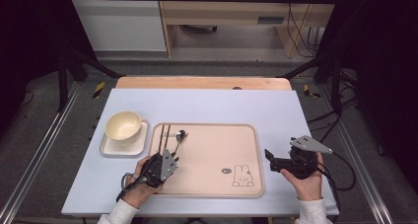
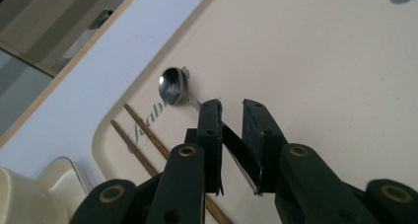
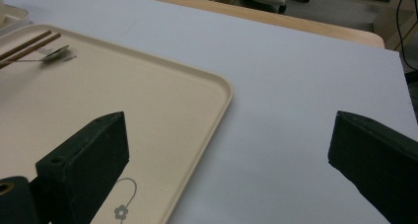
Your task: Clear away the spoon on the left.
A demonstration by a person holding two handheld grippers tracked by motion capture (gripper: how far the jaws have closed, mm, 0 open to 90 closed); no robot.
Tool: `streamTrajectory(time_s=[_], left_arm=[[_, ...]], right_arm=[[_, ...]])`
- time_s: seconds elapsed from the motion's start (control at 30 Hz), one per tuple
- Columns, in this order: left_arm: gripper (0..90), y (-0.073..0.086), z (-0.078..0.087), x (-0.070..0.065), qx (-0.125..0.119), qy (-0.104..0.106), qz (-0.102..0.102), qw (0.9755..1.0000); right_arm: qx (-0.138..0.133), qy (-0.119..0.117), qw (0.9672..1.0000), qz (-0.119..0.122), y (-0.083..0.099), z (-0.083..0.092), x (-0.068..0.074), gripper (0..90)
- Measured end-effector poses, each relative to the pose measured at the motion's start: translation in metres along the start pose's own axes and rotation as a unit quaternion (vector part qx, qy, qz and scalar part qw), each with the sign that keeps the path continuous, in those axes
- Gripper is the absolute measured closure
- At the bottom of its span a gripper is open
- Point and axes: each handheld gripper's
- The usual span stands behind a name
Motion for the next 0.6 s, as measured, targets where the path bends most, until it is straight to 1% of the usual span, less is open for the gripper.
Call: streamTrajectory(time_s=[0.1,0.23,0.4,0.5,0.6], left_arm=[[76.4,0.002,-0.003,-0.005,0.003,0.004,-0.007,1.0],[75.5,0.001,-0.006,-0.009,0.012,-0.002,-0.014,0.9998],[72.3,0.002,-0.009,-0.011,0.022,0.002,-0.009,0.9997],[72.5,0.004,-0.013,-0.013,0.029,0.003,0.0,0.9996],[70.7,0.006,-0.017,-0.014,0.039,0.008,0.01,0.9992]], right_arm=[[0.0,-0.001,1.0,-0.002,0.0,0.001,0.0,2.3],[0.0,0.0,1.0,0.001,0.0,0.0,0.0,2.3],[0.0,0.0,1.0,0.001,0.0,0.0,0.0,2.3],[0.0,0.0,1.0,0.001,0.0,0.0,0.0,2.3],[0.0,0.0,1.0,0.001,0.0,0.0,0.0,2.3]])
Point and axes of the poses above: each handheld gripper's, and its own axes: z roughly backward along the jaws, y roughly out of its underside, x roughly to its left, and after that the axes turned 10 degrees about y, right-handed
